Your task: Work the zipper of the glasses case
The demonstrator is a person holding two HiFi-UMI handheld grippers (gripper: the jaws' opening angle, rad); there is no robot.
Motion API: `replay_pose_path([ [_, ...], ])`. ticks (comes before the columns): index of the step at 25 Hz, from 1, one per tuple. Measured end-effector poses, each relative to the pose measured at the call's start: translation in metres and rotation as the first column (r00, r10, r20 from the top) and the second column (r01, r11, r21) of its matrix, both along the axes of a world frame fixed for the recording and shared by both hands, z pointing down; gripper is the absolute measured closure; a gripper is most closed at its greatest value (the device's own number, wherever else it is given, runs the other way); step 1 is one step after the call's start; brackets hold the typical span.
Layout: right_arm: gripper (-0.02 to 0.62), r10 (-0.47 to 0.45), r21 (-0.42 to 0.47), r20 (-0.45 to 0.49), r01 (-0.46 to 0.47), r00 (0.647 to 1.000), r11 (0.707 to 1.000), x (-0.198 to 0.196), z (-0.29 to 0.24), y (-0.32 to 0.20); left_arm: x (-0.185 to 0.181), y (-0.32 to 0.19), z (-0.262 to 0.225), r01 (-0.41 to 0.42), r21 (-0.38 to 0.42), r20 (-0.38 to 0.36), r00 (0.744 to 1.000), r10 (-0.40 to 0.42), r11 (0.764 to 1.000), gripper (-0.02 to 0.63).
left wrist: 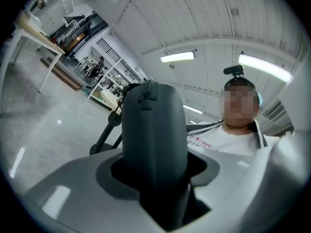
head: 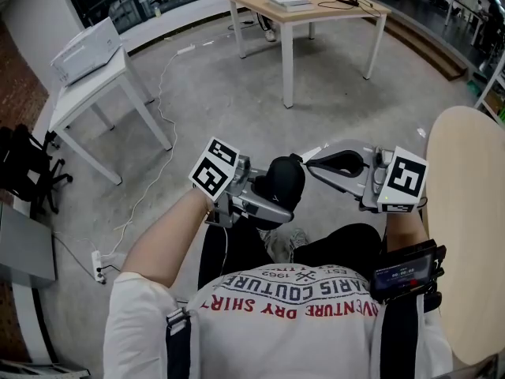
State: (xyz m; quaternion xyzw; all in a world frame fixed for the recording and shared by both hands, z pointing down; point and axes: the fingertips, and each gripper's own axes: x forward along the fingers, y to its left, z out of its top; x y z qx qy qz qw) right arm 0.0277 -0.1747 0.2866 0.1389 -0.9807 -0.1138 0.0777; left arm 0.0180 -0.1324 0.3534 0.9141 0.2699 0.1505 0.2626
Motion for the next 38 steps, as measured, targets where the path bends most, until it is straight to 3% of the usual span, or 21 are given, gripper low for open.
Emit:
replay_pose_path([
  [10,0.597,0.007,0.062,-0.087,-0.002,0.996,0.998,0.002,0.007,0.005,-0.004,-0.004,0.002,0.003,-0.038,-0.021,1.000,-0.004,0.999,0.360],
  [17,0.597,0.014,0.071,-0.093,-0.007,0.996,0.997,0.003,0.005,0.005,-0.003,-0.011,-0.005,0.044,-0.067,-0.070,0.996,-0.049,0.997,0.360],
  [22,0.597,-0.006,0.138,-0.121,0.022,0.993,0.990,0.004,0.005,0.006,-0.003,-0.014,-0.007,0.067,-0.102,-0.096,0.992,-0.077,0.992,0.360],
  [26,0.597,-0.013,0.134,-0.129,0.030,0.992,0.991,0.003,0.006,0.007,-0.003,-0.015,-0.007,0.081,-0.110,-0.109,0.990,-0.093,0.991,0.360],
  [31,0.597,-0.034,0.126,-0.211,0.062,0.977,0.990,0.000,0.022,0.012,-0.007,-0.029,-0.013,0.119,-0.172,-0.145,0.979,-0.145,0.978,0.362],
  [38,0.597,-0.047,0.109,-0.179,0.067,0.983,0.992,-0.002,0.021,0.011,-0.006,-0.036,-0.021,0.153,-0.176,-0.157,0.971,-0.181,0.972,0.360],
])
